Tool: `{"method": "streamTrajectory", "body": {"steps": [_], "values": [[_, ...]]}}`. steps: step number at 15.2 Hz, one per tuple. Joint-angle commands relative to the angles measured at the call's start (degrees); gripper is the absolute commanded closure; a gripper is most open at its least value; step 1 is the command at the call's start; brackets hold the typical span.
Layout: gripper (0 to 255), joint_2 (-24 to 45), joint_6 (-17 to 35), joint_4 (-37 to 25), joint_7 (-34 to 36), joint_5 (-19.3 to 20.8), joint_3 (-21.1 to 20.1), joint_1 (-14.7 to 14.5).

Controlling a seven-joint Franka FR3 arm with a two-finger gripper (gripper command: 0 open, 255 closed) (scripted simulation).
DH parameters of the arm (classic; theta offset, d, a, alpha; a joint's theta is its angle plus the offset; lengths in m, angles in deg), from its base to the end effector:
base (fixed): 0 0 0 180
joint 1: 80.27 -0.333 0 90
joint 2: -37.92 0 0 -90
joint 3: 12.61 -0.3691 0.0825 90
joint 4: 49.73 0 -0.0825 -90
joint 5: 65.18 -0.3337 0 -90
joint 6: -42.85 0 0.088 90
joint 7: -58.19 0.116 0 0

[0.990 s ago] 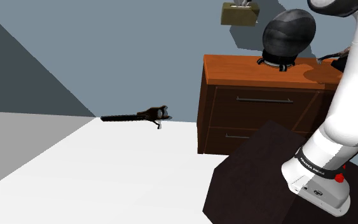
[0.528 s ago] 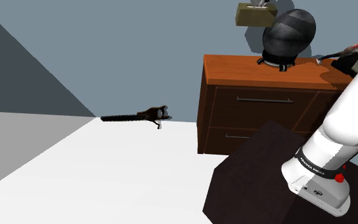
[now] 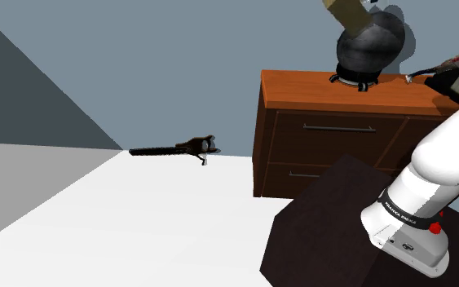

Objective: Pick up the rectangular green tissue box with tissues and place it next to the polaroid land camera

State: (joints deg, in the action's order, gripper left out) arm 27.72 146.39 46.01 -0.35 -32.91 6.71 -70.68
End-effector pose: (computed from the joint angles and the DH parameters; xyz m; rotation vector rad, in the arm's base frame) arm 0.3727 -0.2869 0.7420 2.4649 0.7114 -0.1761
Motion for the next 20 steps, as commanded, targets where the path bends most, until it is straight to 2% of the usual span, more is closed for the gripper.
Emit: {"method": "streamTrajectory", "body": {"steps": [1, 10, 20], "values": [[255, -2.8, 0.8, 3.2, -1.4, 0.7, 1.0, 0.9], [255, -13.2, 4.3, 11.9, -9.2, 3.5, 6.5, 4.8], [255, -20.3, 7.5, 15.1, -20.4, 5.6, 14.8, 8.5]]}}
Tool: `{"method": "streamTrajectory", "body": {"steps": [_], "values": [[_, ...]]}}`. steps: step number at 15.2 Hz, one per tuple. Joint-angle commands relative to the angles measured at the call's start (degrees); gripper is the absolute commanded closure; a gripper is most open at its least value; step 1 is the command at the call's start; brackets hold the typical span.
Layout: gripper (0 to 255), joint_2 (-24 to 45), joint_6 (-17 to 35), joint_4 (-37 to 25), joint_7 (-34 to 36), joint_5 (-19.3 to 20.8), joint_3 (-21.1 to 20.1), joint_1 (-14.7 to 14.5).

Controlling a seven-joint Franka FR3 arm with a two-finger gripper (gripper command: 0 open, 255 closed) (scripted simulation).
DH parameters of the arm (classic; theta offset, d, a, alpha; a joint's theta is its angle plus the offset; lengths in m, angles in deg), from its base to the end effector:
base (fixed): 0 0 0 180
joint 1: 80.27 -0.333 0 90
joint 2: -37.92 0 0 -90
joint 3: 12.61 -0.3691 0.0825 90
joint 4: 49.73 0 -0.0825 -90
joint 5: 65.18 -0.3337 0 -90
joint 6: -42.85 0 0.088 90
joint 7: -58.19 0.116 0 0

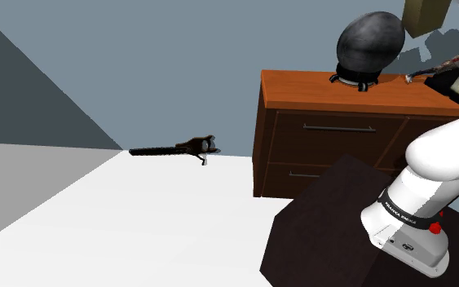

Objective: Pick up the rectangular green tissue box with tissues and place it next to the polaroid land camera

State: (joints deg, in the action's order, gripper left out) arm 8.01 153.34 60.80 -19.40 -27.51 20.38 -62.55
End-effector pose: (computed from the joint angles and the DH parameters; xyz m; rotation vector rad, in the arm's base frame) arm 0.1306 -0.3795 0.7346 2.4702 0.7114 -0.1855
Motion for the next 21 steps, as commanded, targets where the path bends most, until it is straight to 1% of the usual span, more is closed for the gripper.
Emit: {"method": "streamTrajectory", "body": {"steps": [1, 3, 21], "values": [[255, -1.1, 0.8, 0.3, -2.6, 0.4, 2.2, 0.6], [255, -1.9, 1.4, 0.0, -5.2, 0.6, 4.3, 1.1], [255, -4.3, 13.0, 14.8, 0.4, 5.8, 6.8, 3.6]]}}
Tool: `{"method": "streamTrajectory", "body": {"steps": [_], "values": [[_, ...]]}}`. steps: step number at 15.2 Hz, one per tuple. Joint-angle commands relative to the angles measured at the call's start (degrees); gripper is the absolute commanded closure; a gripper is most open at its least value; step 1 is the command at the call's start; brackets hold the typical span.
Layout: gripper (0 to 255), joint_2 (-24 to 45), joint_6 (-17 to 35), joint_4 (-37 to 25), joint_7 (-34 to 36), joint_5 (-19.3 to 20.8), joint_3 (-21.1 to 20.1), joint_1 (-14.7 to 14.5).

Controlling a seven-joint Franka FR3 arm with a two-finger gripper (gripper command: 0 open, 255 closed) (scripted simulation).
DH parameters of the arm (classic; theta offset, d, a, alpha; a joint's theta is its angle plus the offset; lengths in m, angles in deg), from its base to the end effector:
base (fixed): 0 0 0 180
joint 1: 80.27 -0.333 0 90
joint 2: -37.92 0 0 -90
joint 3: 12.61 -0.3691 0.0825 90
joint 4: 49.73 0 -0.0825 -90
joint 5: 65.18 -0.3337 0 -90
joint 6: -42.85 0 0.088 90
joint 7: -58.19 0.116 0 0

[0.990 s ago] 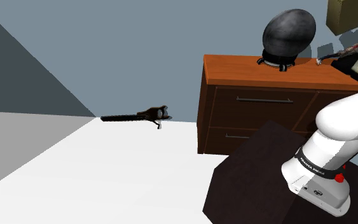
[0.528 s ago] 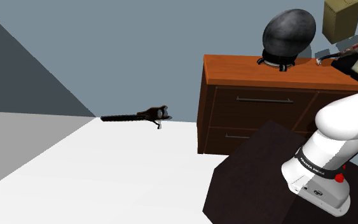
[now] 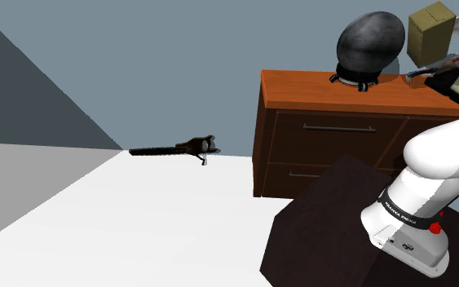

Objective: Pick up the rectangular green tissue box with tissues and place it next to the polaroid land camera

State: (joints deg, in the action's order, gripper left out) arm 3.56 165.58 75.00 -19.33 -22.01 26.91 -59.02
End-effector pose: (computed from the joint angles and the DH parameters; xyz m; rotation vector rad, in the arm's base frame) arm 0.0804 -0.3978 0.6511 2.4712 0.7125 -0.1873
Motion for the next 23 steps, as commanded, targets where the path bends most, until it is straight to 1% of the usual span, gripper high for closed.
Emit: {"method": "streamTrajectory", "body": {"steps": [1, 13, 23], "values": [[255, 0.1, 1.4, 1.4, 0.6, 0.6, 0.5, 0.2], [255, 1.3, 10.0, 9.1, 4.4, 4.5, 3.4, 1.6], [255, 4.5, 18.1, 14.3, 8.1, 8.3, 6.6, 2.5]]}}
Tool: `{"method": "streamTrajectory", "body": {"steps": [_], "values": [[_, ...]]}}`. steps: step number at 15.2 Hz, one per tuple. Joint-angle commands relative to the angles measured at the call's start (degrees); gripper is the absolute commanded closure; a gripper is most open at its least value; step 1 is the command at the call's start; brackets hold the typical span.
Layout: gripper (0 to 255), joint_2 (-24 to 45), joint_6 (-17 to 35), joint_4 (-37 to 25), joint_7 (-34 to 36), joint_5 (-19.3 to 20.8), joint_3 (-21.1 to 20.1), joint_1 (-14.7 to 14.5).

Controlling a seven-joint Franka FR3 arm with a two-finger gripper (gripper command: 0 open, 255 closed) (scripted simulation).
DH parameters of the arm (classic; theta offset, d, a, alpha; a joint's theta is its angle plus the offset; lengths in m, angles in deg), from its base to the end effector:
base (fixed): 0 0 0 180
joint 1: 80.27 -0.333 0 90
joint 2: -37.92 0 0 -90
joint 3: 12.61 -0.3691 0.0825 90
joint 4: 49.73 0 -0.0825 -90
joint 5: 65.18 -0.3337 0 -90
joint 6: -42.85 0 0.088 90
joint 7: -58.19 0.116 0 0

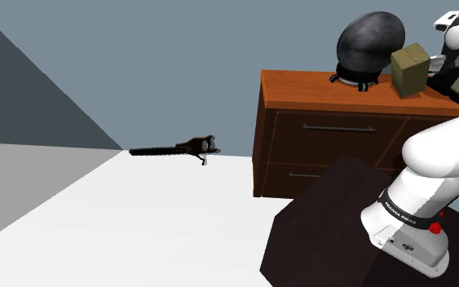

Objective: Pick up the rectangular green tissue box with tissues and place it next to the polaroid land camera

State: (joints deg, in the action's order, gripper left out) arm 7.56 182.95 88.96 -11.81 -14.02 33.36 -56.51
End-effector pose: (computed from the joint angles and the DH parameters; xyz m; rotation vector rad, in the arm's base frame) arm 0.0859 -0.4013 0.5442 2.4717 0.7122 -0.1874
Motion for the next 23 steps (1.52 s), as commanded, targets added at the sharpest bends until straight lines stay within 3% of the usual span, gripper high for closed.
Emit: {"method": "streamTrajectory", "body": {"steps": [1, 8, 9, 14, 18, 23], "values": [[255, 0.5, 0.7, 0.4, 0.6, 0.3, 0.1, 0.0], [255, 0.5, 0.7, 0.4, 0.6, 0.3, 0.1, 0.0], [0, 0.5, 0.7, 0.4, 0.6, 0.3, 0.1, 0.0], [0, 0.5, 0.7, 0.4, 0.6, 0.3, 0.1, 0.0], [0, -6.7, -7.9, 0.3, -0.3, -1.2, -6.1, 1.7], [0, -6.7, -7.9, 0.3, -0.3, -1.2, -6.1, 1.7]]}}
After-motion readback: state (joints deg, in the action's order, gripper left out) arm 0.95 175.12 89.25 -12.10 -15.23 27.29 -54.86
